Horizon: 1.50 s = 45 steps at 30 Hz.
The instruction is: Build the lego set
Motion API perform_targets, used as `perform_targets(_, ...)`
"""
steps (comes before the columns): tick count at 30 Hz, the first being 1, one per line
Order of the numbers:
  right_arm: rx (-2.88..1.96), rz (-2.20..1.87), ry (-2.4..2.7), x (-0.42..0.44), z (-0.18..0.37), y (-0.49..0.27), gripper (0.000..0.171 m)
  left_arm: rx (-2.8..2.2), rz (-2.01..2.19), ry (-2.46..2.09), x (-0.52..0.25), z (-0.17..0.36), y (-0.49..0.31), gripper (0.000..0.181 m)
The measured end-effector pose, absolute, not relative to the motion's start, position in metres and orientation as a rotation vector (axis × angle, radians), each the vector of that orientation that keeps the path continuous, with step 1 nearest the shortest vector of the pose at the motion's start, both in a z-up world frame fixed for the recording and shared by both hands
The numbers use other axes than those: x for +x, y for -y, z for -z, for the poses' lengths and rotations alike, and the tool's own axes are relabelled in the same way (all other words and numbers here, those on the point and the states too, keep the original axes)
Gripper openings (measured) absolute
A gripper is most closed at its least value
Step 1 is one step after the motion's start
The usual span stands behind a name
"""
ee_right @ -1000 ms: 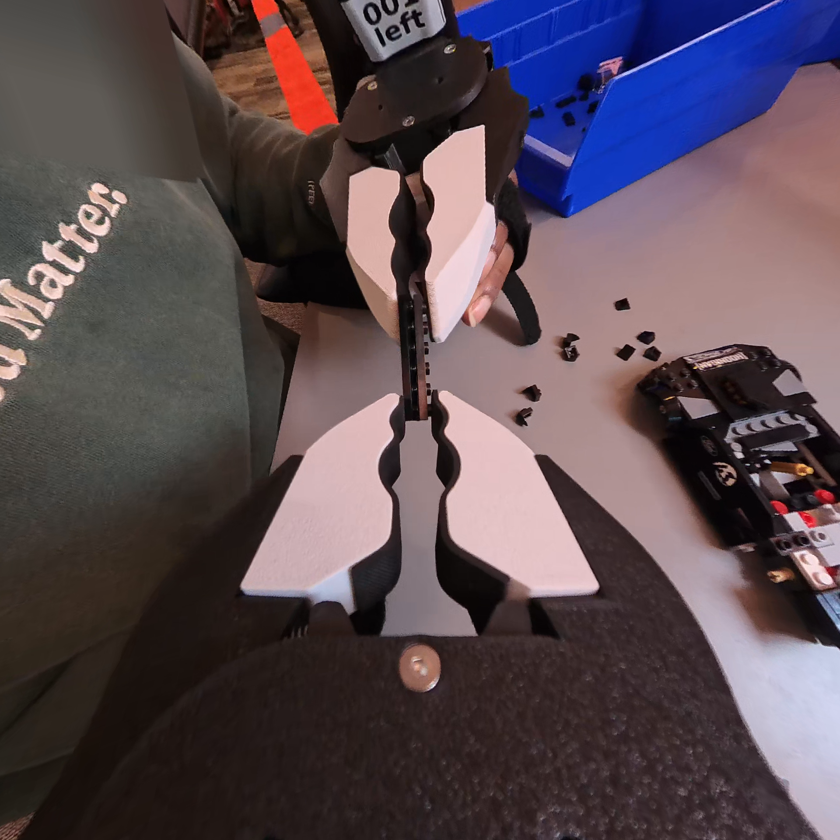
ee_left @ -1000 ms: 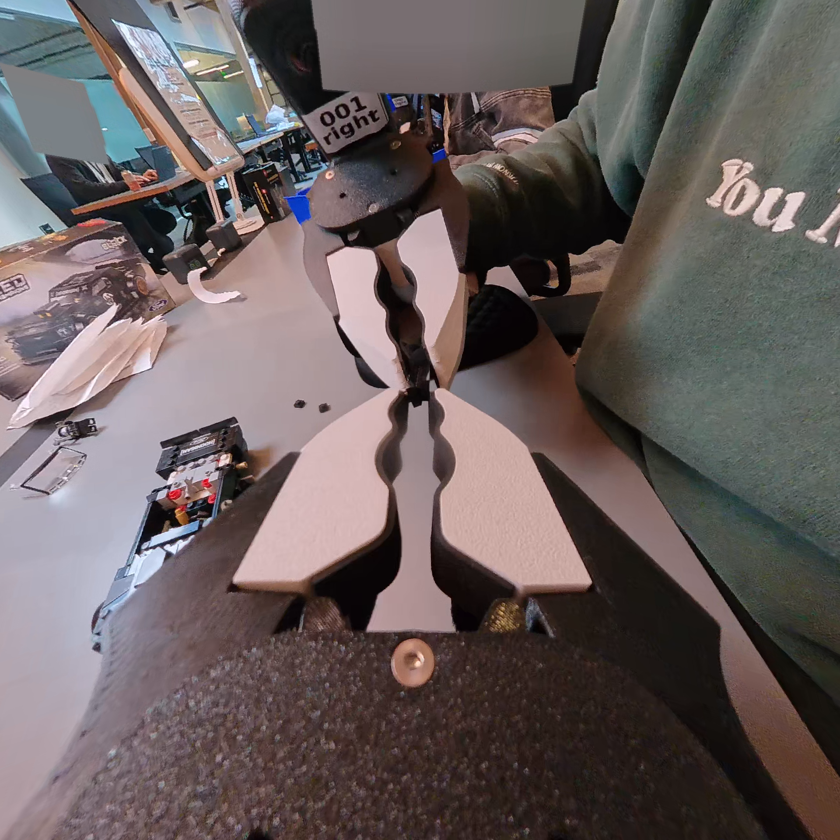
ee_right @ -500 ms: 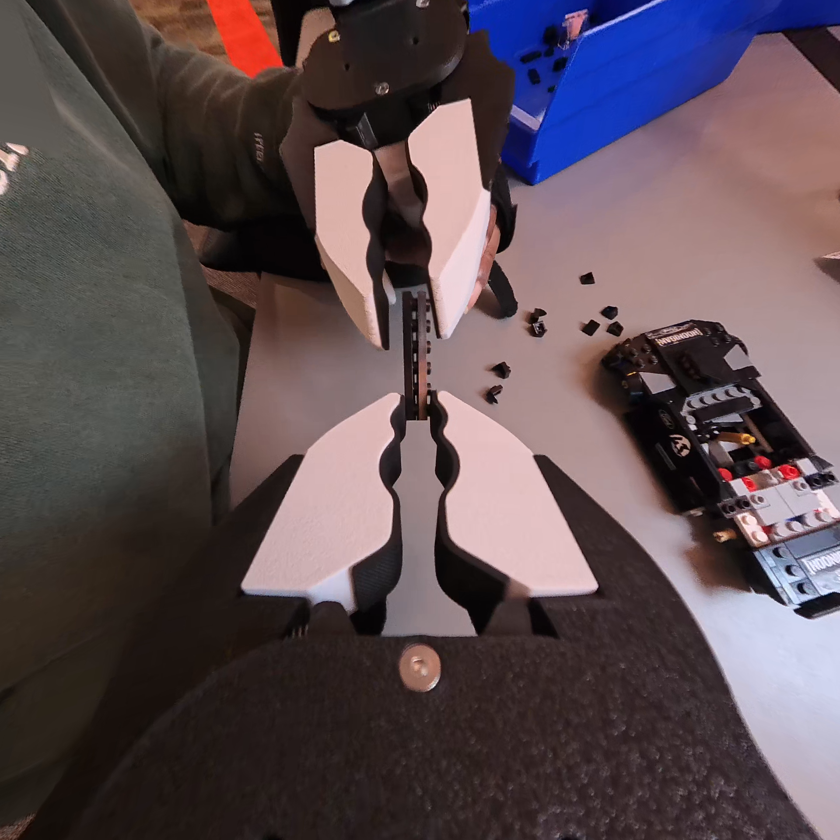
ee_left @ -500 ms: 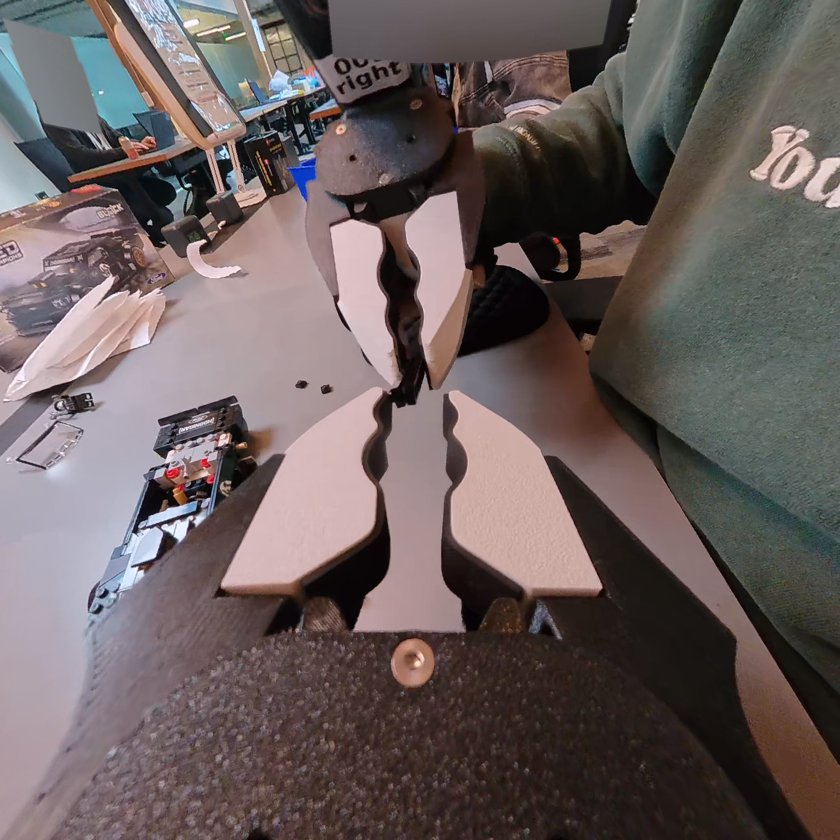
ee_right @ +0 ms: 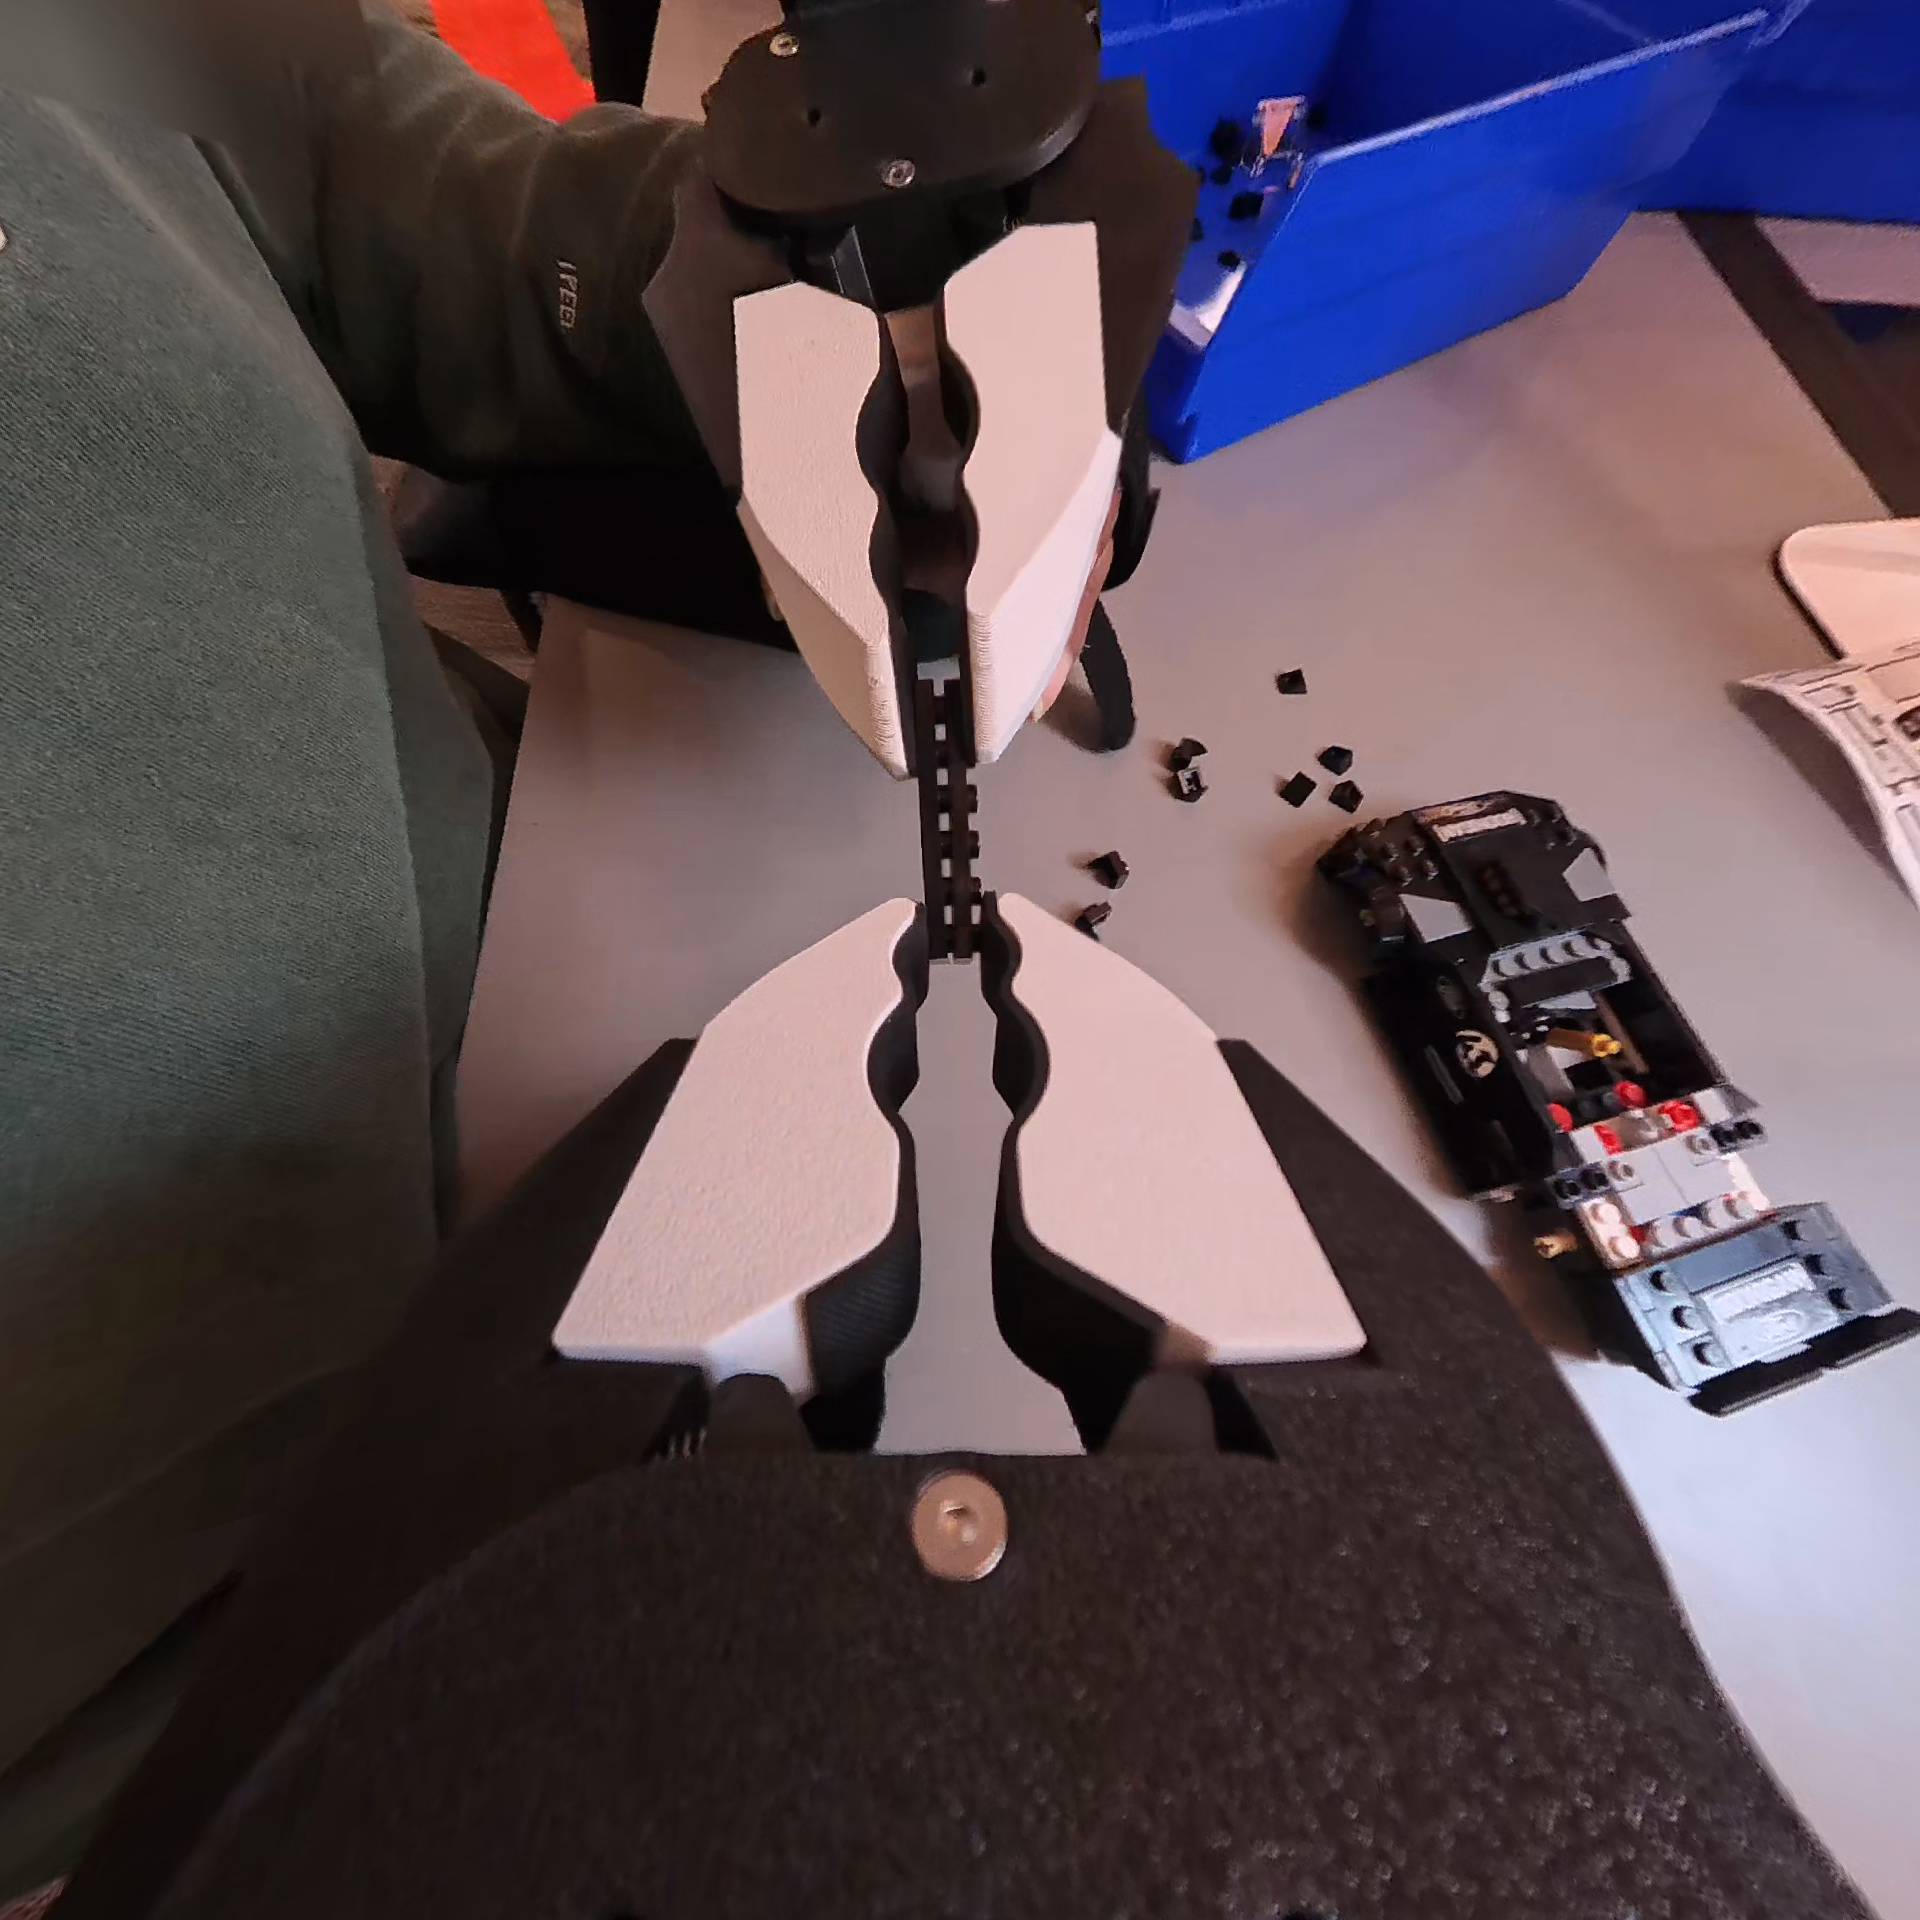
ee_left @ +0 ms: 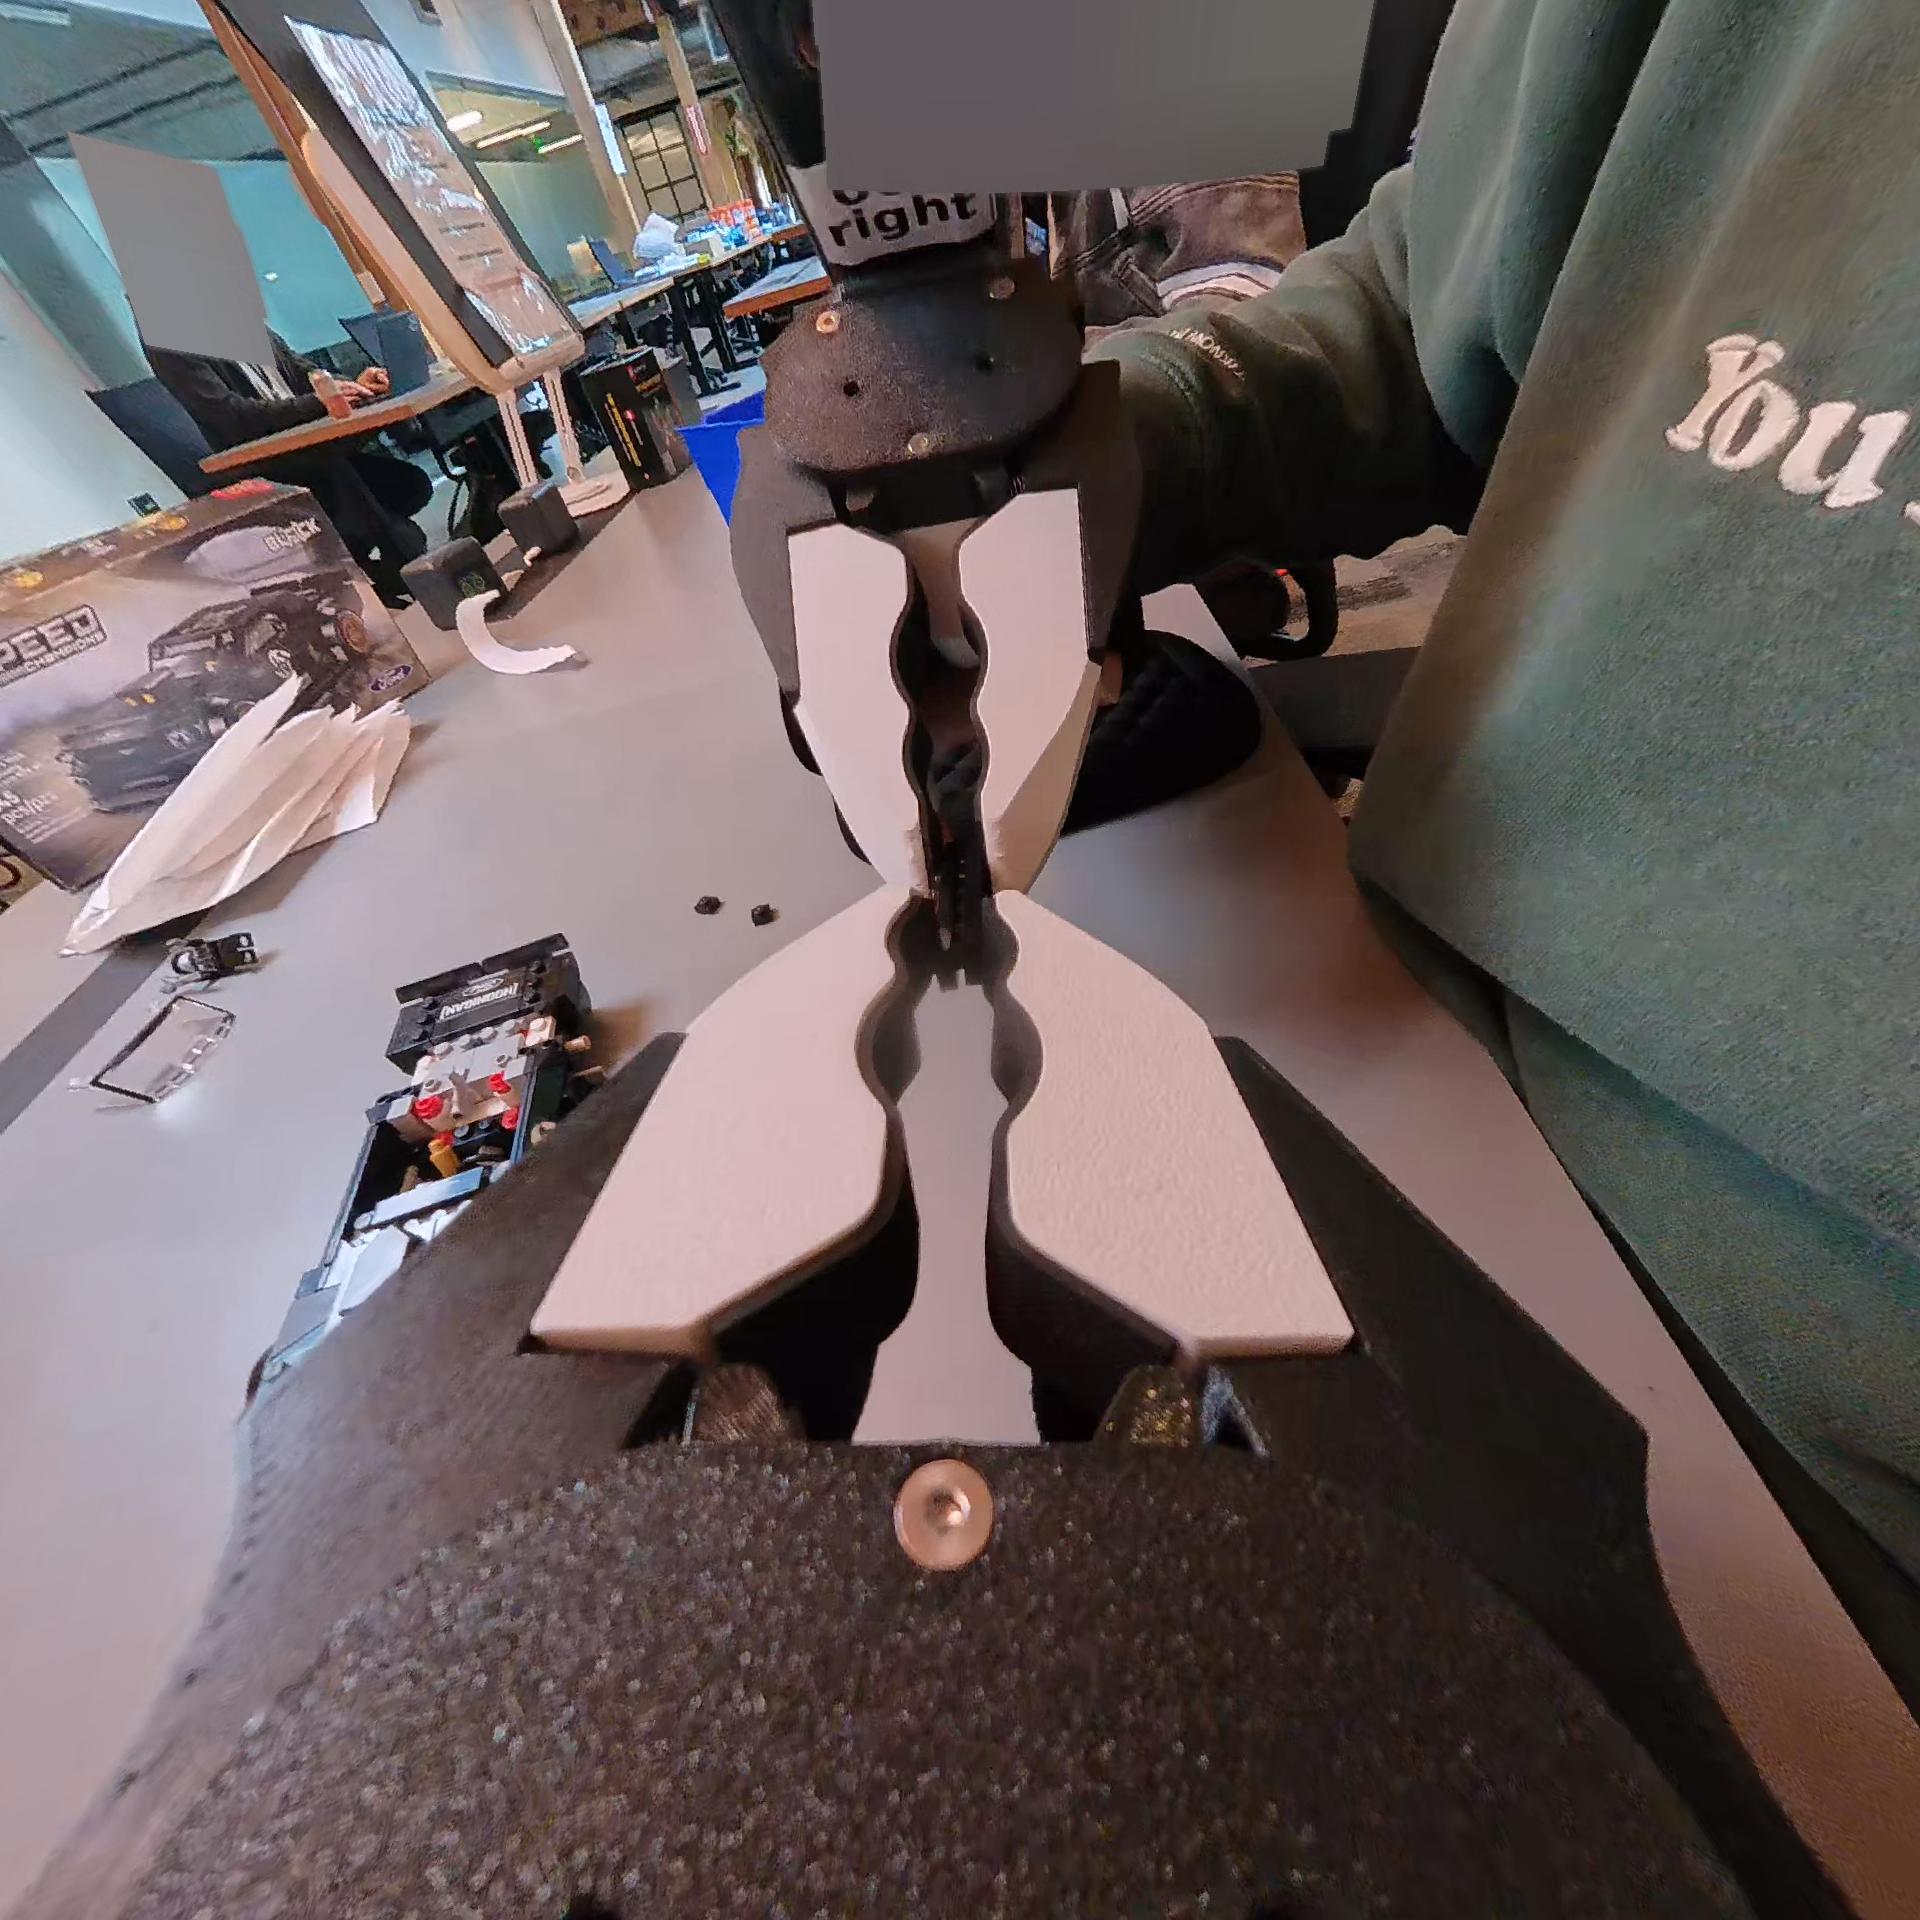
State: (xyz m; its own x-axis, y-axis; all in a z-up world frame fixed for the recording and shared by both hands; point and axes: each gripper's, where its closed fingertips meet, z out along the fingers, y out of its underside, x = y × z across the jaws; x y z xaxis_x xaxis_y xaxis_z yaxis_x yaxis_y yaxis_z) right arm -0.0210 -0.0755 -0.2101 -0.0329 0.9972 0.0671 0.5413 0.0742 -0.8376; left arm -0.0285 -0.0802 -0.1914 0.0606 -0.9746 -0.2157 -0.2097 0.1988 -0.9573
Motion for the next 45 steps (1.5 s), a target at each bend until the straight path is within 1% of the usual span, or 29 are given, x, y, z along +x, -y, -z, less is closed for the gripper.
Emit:
perform_targets(9,-1.434,-0.75,1.608,-0.022,0.204,0.075,0.009,-1.209,0.859,-1.394,-0.03,0.187,0.082,0.009)
perform_targets(35,-1.364,-0.903,1.542,-0.024,0.202,0.077,0.009,-1.2,0.861,-1.359,-0.031,0.182,0.081,0.01)
perform_targets(37,-1.353,-0.898,1.544,-0.023,0.202,0.076,0.009,-1.201,0.86,-1.355,-0.032,0.181,0.08,0.012)
perform_targets(39,-1.343,-0.909,1.531,-0.023,0.199,0.076,0.009,-1.21,0.858,-1.337,-0.034,0.179,0.077,0.017)
perform_targets(41,-1.339,-0.912,1.528,-0.022,0.198,0.077,0.009,-1.204,0.882,-1.343,-0.033,0.177,0.081,0.011)
perform_targets(45,-1.322,-0.922,1.525,-0.022,0.197,0.078,0.009,-1.217,0.883,-1.352,-0.032,0.177,0.082,0.011)
